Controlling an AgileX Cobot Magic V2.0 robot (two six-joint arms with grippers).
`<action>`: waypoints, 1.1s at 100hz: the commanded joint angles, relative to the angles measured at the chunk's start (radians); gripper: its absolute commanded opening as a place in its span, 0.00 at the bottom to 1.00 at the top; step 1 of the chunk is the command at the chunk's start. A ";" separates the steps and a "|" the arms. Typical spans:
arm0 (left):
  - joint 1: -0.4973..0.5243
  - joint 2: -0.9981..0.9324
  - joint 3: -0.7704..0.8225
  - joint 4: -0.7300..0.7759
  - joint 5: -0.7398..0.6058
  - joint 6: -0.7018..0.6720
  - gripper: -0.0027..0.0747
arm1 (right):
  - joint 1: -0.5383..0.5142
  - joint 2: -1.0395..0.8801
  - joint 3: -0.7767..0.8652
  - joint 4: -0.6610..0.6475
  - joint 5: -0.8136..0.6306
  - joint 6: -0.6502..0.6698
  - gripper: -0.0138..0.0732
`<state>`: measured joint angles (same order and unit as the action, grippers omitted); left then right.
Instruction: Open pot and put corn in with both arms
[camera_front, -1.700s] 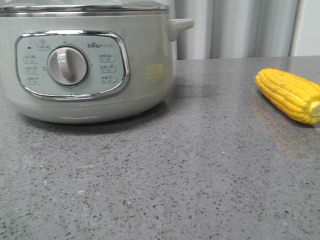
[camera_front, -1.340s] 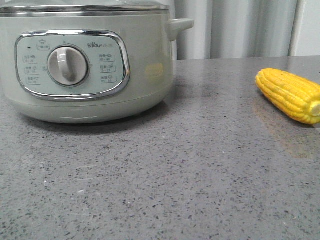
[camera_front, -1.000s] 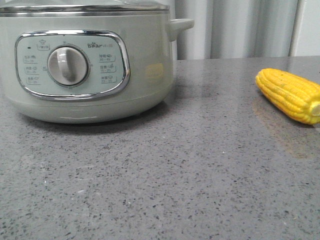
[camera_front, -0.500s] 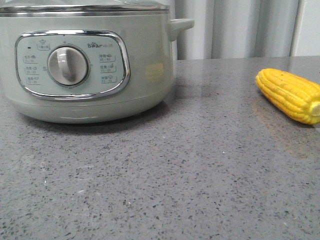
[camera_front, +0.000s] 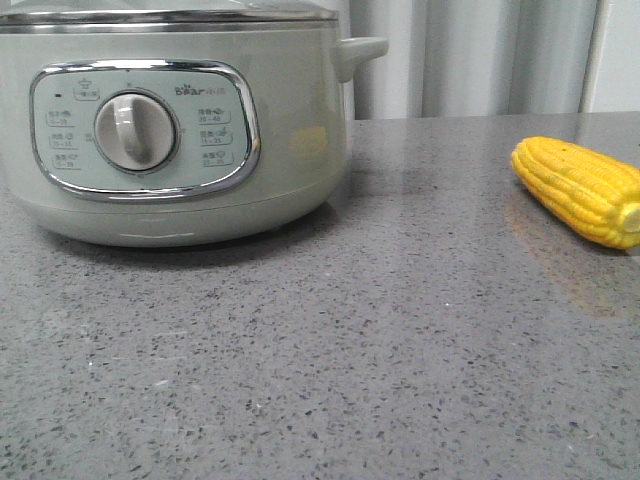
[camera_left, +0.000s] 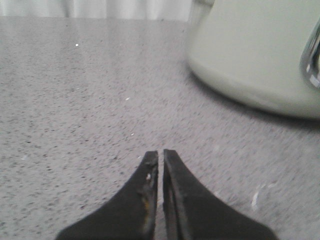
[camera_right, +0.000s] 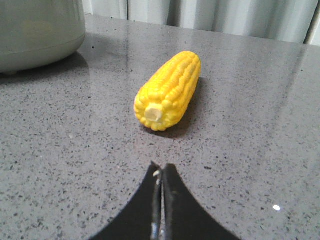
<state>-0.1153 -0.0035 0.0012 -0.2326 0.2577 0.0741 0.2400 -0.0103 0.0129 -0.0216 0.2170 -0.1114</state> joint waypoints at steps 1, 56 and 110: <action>0.004 -0.032 0.026 -0.129 -0.092 -0.008 0.01 | -0.001 -0.018 0.026 0.008 -0.110 -0.007 0.07; 0.004 -0.032 0.026 -0.166 -0.212 -0.008 0.01 | -0.001 -0.018 0.026 0.008 -0.119 -0.007 0.07; 0.004 -0.032 0.026 -0.166 -0.222 -0.008 0.01 | -0.001 -0.018 0.026 0.008 -0.119 -0.007 0.07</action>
<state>-0.1153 -0.0035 0.0012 -0.3872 0.1192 0.0741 0.2400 -0.0103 0.0129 -0.0153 0.1860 -0.1114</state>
